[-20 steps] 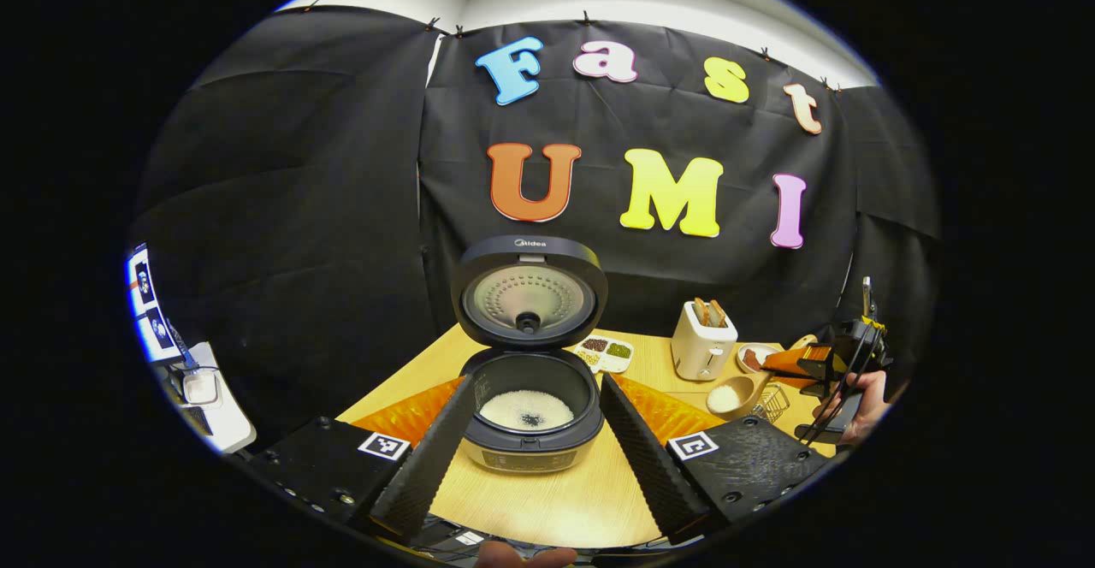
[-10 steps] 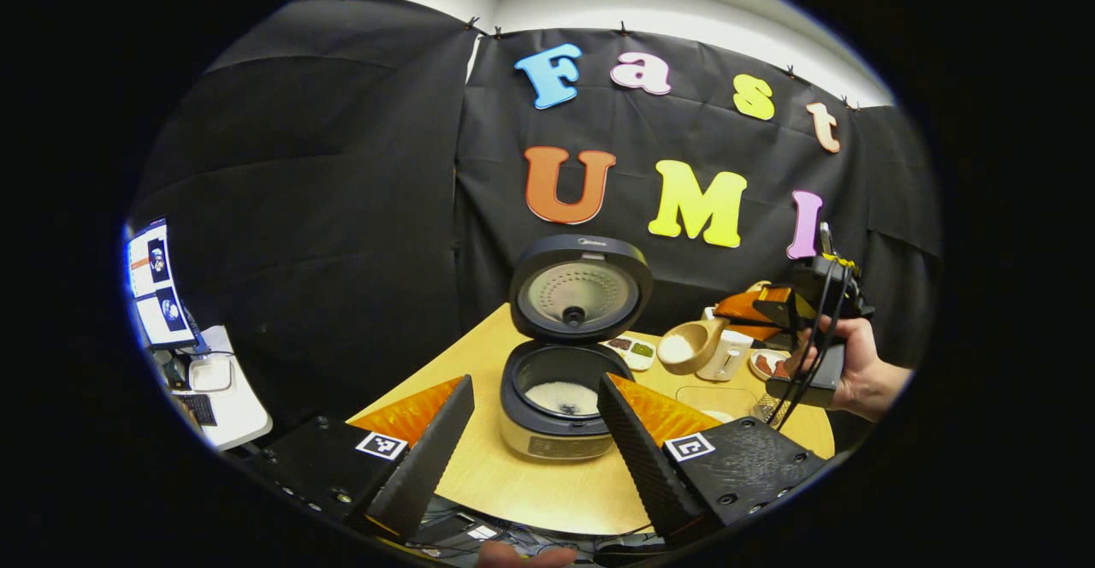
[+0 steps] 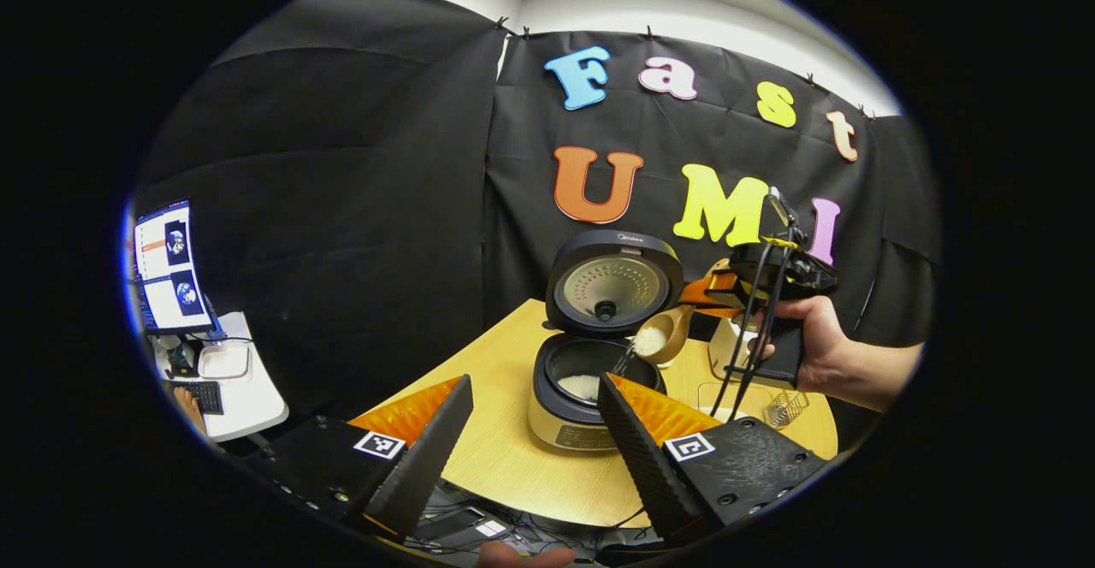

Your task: Close the left gripper, press the button to open the rice cooker; take a wooden spoon from the chopstick holder with the right hand, scoop a spoonful of rice and pour it into the rice cooker, then put the wooden spoon back into the chopstick holder.

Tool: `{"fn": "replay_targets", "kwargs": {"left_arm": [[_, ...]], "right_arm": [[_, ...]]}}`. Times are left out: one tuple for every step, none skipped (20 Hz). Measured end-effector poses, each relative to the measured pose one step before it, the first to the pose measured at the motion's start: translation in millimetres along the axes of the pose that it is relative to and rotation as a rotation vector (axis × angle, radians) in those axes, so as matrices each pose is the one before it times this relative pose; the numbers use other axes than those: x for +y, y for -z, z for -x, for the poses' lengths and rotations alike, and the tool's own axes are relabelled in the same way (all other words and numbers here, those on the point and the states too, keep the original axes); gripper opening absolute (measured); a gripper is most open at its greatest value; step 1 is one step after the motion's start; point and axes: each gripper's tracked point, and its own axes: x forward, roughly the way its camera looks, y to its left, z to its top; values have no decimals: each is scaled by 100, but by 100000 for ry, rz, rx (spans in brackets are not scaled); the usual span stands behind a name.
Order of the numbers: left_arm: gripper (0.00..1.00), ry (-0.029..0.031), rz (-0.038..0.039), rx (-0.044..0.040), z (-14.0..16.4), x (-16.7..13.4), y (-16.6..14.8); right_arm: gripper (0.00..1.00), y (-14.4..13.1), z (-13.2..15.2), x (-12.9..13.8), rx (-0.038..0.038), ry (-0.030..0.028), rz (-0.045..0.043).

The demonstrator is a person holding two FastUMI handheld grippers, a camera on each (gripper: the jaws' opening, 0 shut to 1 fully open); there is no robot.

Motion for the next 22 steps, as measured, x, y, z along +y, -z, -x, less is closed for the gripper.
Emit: {"fn": "replay_targets", "kwargs": {"left_arm": [[95, 87, -251, 129, -5, 65, 77], [95, -124, -131, 337, -24, 96, 45], [95, -240, 12, 258, -70, 25, -21], [95, -187, 213, 16, -139, 46, 34], [95, -272, 384, -30, 114, 217, 48], [95, -376, 435, -133, -89, 73, -93], [95, -396, 496, -25, -125, 49, -28], [95, -445, 514, 48, -30, 183, 13], [95, -259, 577, 88, -74, 65, -70], [95, -133, 580, 73, -93, 70, 3], [95, -81, 548, 44, -27, 44, -21], [95, -49, 410, -8, -62, -87, 9], [95, -38, 338, 62, -68, 71, 57], [95, -183, 535, 257, -22, -94, 88], [95, -116, 662, 532, 72, -6, 207], [95, -170, 517, 166, 58, 21, 27], [95, -241, 411, -119, 14, -84, 49], [95, -132, 337, -370, -52, -21, -54], [95, -98, 152, -202, -1, 18, -66], [95, -203, -80, -277, 108, 61, -16], [95, -202, -188, -64, 184, 65, 35], [95, -184, -114, -186, 158, 22, -30]], "right_arm": [[13, -51, -413, 181, -29, 881, 1456], [13, 53, -247, 110, 172, 1141, 1595], [13, 141, -315, 82, 514, 1183, 1931], [13, 107, -370, 13, 265, 1170, 2159], [13, 39, -228, 99, 131, 1035, 2227], [13, 44, -203, 59, 31, 828, 1961], [13, 157, 10, 180, 172, 499, 1787], [13, 51, -104, 154, 79, 206, 1630], [13, -15, -38, 82, -117, 345, 2044], [13, -63, 58, 79, -531, 508, 2430], [13, -132, -92, 174, -653, 310, 2697], [13, -97, -61, 130, -424, 110, 2603], [13, 109, 45, 119, -162, 107, 2071], [13, 39, 83, 106, -350, -10, 2118], [13, -81, 133, 219, -613, 44, 2101], [13, -194, 165, 275, -888, -129, 2353], [13, -111, 60, 420, -988, -256, 2941], [13, -100, 83, 331, -866, -54, 3292], [13, -147, 210, 363, -1337, 116, 4057], [13, -241, 155, 419, -1807, 225, 5070], [13, -330, 164, 483, -1931, 555, 5923], [13, -174, 150, 346, -1699, 483, 6030]]}}
